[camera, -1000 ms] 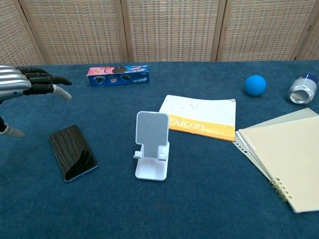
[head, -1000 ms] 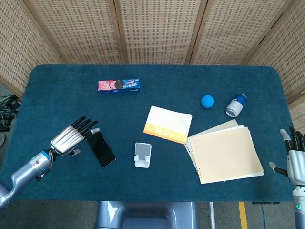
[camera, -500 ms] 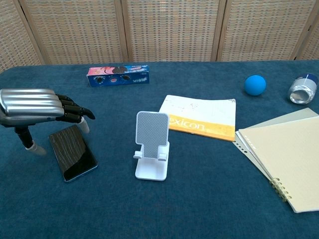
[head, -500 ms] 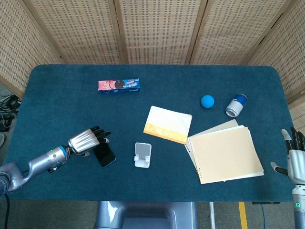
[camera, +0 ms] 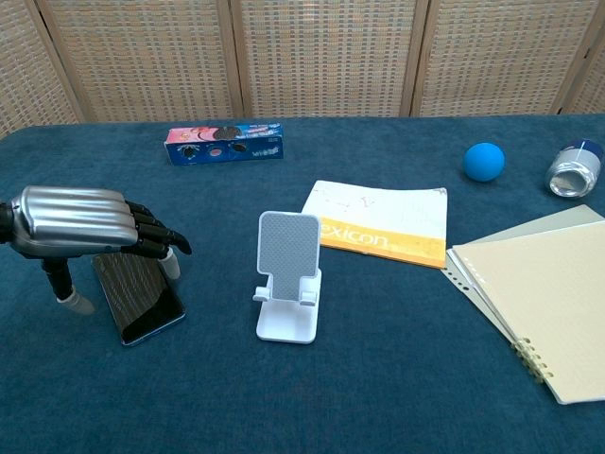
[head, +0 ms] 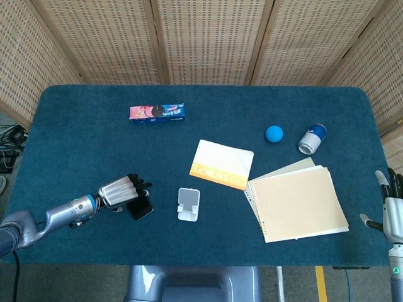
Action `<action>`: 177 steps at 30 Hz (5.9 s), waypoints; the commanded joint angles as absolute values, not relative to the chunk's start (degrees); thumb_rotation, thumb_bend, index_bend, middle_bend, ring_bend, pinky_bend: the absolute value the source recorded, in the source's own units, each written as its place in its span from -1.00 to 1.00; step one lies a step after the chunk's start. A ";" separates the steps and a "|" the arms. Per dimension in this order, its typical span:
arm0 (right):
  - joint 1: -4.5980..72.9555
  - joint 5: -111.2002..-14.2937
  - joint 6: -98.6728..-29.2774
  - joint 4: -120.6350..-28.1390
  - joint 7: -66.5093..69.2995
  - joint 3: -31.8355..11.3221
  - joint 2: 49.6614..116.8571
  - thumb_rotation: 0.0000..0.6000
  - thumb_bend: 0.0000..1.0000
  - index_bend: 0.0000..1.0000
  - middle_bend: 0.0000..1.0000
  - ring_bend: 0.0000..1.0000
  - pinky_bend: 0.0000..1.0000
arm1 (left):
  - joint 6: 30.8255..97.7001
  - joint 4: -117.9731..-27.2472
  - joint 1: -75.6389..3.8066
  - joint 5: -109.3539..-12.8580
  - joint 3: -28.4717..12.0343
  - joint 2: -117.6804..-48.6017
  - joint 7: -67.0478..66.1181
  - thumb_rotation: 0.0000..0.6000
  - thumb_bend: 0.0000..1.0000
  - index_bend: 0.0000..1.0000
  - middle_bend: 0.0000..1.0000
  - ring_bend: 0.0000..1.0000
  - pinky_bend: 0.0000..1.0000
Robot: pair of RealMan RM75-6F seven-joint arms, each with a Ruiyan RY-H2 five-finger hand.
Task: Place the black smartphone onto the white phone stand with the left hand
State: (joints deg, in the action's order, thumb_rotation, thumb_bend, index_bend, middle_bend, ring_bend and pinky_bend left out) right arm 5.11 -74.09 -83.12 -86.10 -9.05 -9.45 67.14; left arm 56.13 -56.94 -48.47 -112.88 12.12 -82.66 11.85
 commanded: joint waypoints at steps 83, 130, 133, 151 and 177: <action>4.67 -72.73 -79.29 -88.54 -2.30 -8.63 62.87 1.00 -1.00 -0.93 -1.00 -1.00 -1.00 | 50.70 -78.44 -59.95 -122.79 -1.20 -84.59 -59.24 1.00 -1.00 0.26 0.03 0.08 -0.01; 4.52 -72.87 -79.00 -88.78 -0.50 -8.40 62.00 1.00 -1.00 -0.93 -1.00 -1.00 -1.00 | 49.72 -76.21 -55.68 -120.21 -0.50 -88.93 -66.82 1.00 -1.00 0.22 0.00 0.08 -0.04; 4.50 -72.85 -78.96 -88.82 -0.45 -8.38 61.94 1.00 -1.00 -0.93 -1.00 -1.00 -1.00 | 49.43 -76.07 -55.68 -120.00 -0.61 -89.18 -67.07 1.00 -1.00 0.21 -0.02 0.08 -0.04; 4.48 -73.02 -78.72 -89.20 0.08 -8.20 61.52 1.00 -1.00 -0.93 -1.00 -1.00 -1.00 | 48.79 -77.69 -54.09 -118.43 -0.74 -89.47 -69.38 1.00 -1.00 -0.90 -0.97 -0.59 -0.28; 4.09 -74.30 -79.74 -90.50 0.01 -7.65 61.08 1.00 -1.00 -0.93 -1.00 -1.00 -1.00 | 84.65 -96.06 -29.40 -92.27 -3.00 -74.80 -34.99 1.00 -1.00 -1.00 -1.00 -1.00 -1.00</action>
State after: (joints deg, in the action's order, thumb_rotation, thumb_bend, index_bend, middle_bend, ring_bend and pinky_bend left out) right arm 4.12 -74.30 -79.72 -90.48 0.02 -7.64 61.10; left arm 75.87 -87.69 -41.20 -108.93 -1.96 -77.74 -49.57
